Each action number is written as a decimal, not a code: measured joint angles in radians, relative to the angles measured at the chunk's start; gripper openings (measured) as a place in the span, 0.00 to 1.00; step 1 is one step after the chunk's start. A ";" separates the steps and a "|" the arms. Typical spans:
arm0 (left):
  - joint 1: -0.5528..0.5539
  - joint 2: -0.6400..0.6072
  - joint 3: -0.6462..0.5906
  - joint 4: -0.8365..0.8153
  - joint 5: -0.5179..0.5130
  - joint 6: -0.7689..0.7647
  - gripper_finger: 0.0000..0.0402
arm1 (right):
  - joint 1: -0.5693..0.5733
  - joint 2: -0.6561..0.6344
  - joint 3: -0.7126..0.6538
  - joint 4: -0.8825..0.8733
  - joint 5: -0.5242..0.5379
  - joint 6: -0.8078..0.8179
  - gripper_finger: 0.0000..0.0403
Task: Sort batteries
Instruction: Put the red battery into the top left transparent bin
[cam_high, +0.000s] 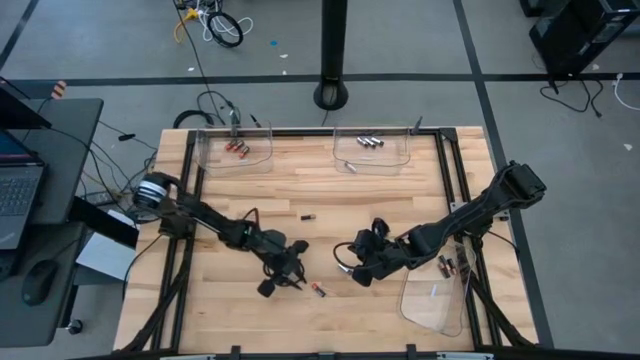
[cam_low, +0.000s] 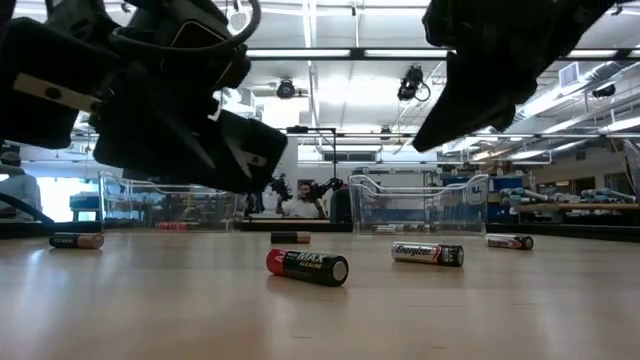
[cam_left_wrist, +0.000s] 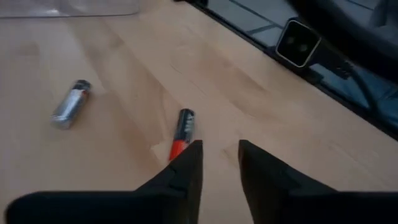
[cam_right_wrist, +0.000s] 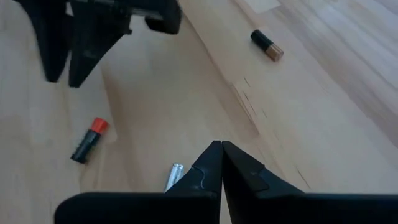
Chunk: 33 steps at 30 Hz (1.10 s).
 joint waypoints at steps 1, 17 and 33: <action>0.000 0.017 0.012 0.000 0.014 0.000 0.30 | 0.000 0.000 -0.012 0.012 0.000 0.003 0.05; 0.000 0.177 0.128 -0.029 -0.066 0.029 0.51 | 0.005 0.001 -0.094 0.141 -0.002 0.009 0.05; -0.017 0.261 0.211 -0.049 -0.116 0.032 0.29 | 0.006 0.000 -0.095 0.152 -0.002 -0.007 0.04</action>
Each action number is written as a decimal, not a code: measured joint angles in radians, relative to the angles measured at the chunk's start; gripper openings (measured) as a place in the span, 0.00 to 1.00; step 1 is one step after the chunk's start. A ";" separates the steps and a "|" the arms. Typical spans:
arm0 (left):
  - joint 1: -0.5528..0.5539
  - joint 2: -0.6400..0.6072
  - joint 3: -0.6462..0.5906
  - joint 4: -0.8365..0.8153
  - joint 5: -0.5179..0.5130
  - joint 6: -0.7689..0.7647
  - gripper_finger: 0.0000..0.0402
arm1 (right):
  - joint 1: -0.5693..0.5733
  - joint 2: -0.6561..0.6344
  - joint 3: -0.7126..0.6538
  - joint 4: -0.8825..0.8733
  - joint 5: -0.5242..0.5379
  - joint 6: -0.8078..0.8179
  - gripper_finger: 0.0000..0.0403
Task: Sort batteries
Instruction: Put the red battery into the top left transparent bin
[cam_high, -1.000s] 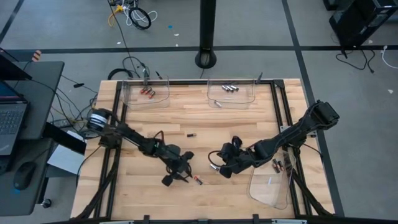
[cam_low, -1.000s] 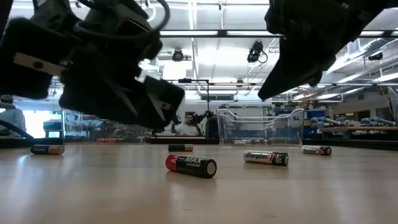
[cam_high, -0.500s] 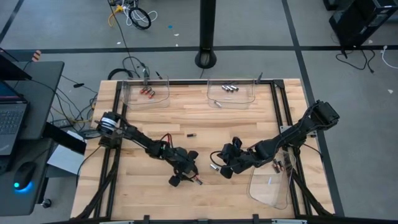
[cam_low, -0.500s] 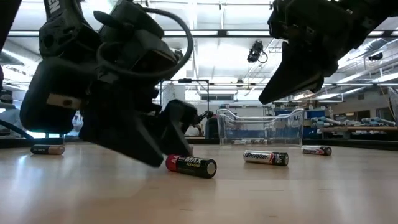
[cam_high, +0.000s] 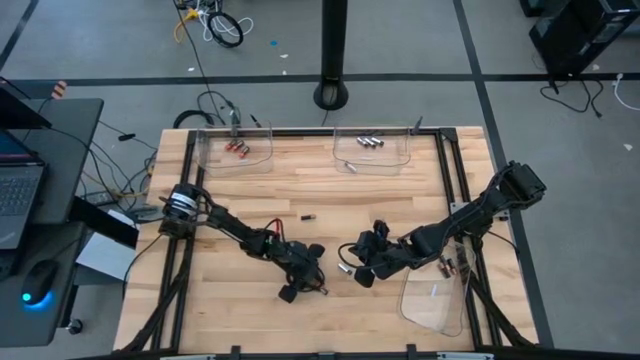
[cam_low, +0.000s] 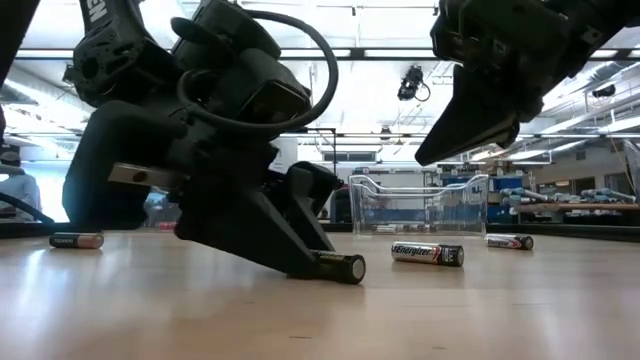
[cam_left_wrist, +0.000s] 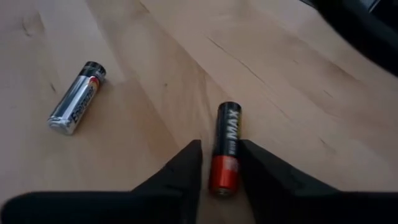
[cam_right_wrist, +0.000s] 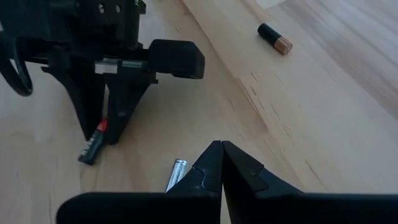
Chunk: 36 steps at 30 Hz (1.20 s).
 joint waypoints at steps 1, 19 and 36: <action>0.000 0.000 0.000 -0.002 -0.003 0.000 0.26 | 0.000 0.000 0.000 0.002 0.000 -0.003 0.04; 0.005 -0.427 -0.006 -0.449 -0.259 0.018 0.13 | 0.000 0.000 0.000 0.003 -0.003 -0.062 0.04; 0.423 -0.984 -0.005 -1.006 -0.540 -0.107 0.13 | -0.012 0.000 0.000 0.002 0.006 -0.094 0.05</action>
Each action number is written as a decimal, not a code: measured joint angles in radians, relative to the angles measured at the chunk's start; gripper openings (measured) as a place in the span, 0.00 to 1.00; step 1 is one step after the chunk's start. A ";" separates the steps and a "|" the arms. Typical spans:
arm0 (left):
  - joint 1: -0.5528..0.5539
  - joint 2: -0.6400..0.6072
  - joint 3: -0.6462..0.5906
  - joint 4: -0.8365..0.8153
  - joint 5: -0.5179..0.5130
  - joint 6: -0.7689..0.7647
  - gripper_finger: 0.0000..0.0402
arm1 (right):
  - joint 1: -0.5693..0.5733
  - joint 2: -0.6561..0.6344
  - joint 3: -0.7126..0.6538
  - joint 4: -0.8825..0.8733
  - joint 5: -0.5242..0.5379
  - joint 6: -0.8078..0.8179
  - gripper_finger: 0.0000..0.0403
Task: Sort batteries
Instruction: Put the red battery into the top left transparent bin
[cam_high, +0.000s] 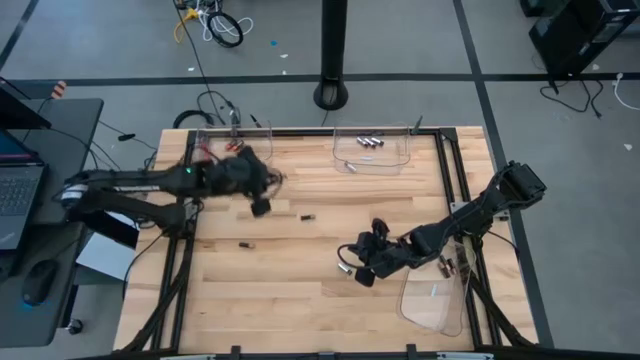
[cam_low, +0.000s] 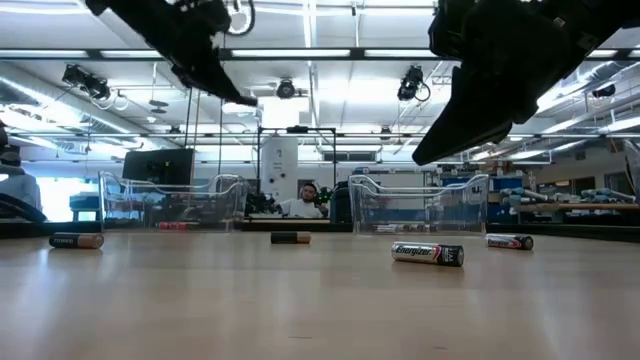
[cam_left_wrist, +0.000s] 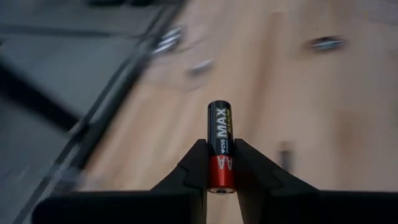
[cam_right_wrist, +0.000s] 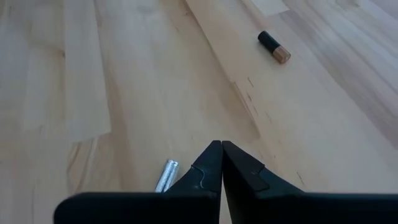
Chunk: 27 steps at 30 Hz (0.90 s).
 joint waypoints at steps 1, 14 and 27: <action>0.045 -0.009 0.000 -0.016 0.001 0.000 0.13 | -0.003 0.000 0.000 0.000 0.000 -0.007 0.05; 0.656 0.097 0.004 -0.027 0.335 0.138 0.13 | -0.097 -0.001 0.001 -0.091 -0.031 -0.090 0.05; 0.800 0.423 0.001 0.000 0.341 0.157 0.13 | -0.230 -0.001 0.001 -0.197 -0.090 -0.146 0.05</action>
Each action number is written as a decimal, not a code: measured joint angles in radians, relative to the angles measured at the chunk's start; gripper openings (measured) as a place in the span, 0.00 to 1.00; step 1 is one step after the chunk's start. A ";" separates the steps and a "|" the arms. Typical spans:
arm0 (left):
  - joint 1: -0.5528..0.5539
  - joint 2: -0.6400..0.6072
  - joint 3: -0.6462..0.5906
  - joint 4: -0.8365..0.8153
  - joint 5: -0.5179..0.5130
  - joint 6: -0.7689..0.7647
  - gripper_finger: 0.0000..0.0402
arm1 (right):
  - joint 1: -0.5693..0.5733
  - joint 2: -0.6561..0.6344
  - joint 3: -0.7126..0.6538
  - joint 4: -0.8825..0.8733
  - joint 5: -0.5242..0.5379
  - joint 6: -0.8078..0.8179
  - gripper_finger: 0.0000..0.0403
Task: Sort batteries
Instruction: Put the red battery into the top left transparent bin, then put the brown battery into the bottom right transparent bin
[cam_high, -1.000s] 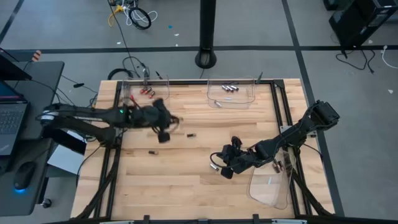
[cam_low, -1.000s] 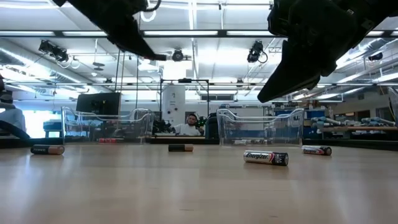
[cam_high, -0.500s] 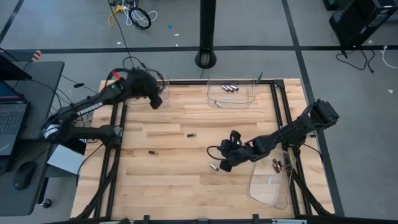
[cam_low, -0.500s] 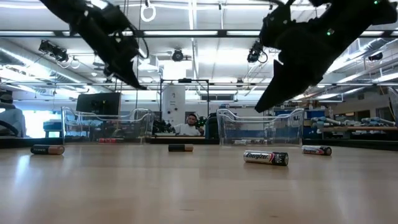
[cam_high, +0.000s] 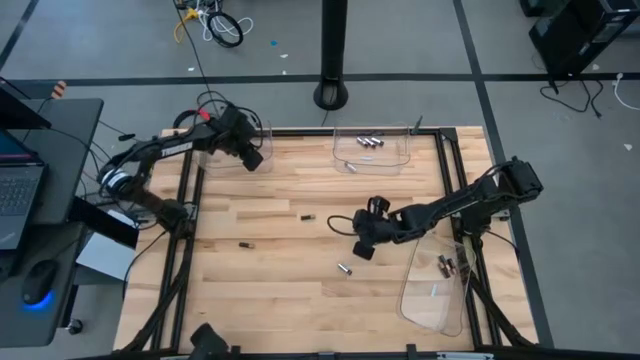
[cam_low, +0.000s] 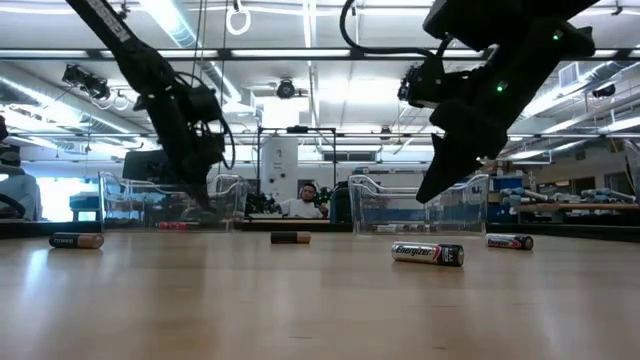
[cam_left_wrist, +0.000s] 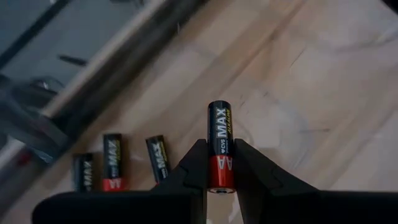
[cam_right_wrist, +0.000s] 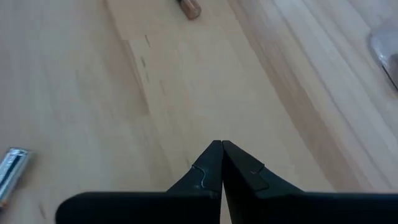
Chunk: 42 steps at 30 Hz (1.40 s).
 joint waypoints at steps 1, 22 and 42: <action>0.003 0.018 0.000 0.000 0.000 0.000 0.13 | -0.006 0.000 0.000 0.002 -0.002 -0.010 0.04; 0.008 0.104 -0.002 0.088 -0.031 -0.022 0.36 | -0.089 0.000 0.000 0.014 -0.030 -0.066 0.05; -0.203 -0.401 -0.141 0.314 -0.088 0.038 0.31 | -0.072 -0.089 0.090 -0.375 -0.046 0.177 0.08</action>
